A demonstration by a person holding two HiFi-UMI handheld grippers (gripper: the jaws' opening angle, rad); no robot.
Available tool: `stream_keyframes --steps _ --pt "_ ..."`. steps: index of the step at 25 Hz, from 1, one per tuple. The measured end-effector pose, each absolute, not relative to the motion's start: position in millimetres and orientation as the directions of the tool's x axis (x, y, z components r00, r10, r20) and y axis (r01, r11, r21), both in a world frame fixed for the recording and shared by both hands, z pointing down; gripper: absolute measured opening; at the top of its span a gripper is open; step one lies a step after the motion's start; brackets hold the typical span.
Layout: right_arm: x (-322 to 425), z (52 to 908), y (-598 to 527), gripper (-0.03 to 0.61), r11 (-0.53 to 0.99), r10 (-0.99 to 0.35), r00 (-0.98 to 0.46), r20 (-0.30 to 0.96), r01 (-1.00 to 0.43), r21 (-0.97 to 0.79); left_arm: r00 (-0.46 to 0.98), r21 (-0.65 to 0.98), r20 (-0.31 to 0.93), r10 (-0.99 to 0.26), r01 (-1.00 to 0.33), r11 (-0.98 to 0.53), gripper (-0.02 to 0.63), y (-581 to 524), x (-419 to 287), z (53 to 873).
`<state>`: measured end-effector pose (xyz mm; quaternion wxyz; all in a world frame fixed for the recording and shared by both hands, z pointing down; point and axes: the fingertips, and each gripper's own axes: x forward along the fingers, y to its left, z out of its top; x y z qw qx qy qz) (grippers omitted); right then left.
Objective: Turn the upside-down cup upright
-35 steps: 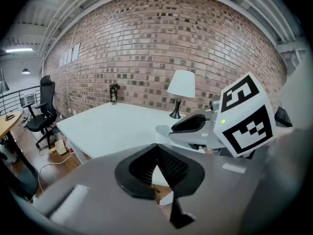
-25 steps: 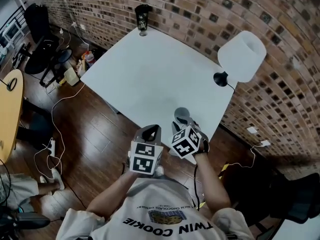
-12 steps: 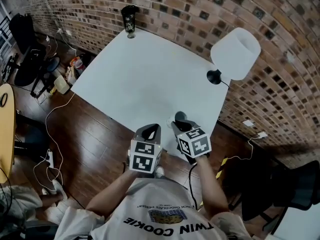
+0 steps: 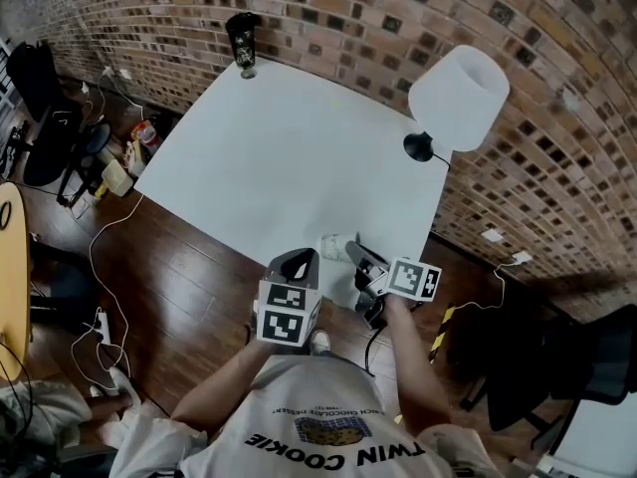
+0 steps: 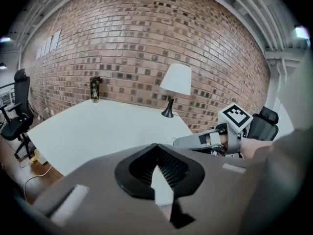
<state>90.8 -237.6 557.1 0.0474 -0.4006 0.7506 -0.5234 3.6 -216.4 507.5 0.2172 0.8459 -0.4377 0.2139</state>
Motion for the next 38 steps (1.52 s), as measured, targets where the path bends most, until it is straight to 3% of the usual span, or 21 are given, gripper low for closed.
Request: stream_keyframes --steps 6,16,23,27,30,34,38 --pt "104 569 -236 0.026 0.031 -0.699 -0.654 0.289 -0.432 -0.902 0.525 0.181 0.561 -0.641 -0.833 -0.524 0.003 -217 6 510" --pt "111 574 -233 0.069 -0.019 -0.705 -0.626 0.333 -0.452 -0.892 0.524 0.189 0.568 -0.635 -0.834 -0.519 0.003 -215 7 515" --pt "115 562 -226 0.106 0.079 -0.681 -0.632 0.371 -0.566 -0.820 0.521 0.191 0.565 -0.640 -0.837 -0.513 0.003 -213 3 512" --pt "117 551 -222 0.109 0.247 -0.629 -0.588 0.508 -0.771 -0.587 0.517 0.192 0.563 -0.645 -0.841 -0.507 0.003 -213 -2 512" --pt "103 545 -224 0.193 0.462 -0.570 -0.519 0.637 -0.844 -0.273 0.514 0.193 0.560 -0.649 -0.843 -0.501 0.003 -211 -6 512" --pt "75 551 -228 0.233 0.708 -0.494 -0.415 0.764 -0.702 0.076 0.511 0.198 0.550 -0.661 -0.848 -0.491 0.003 -210 -12 508" --pt "46 564 -223 0.258 0.846 -0.409 -0.323 0.853 -0.484 0.222 0.498 0.200 0.538 -0.680 -0.859 -0.471 0.003 -210 -25 503"
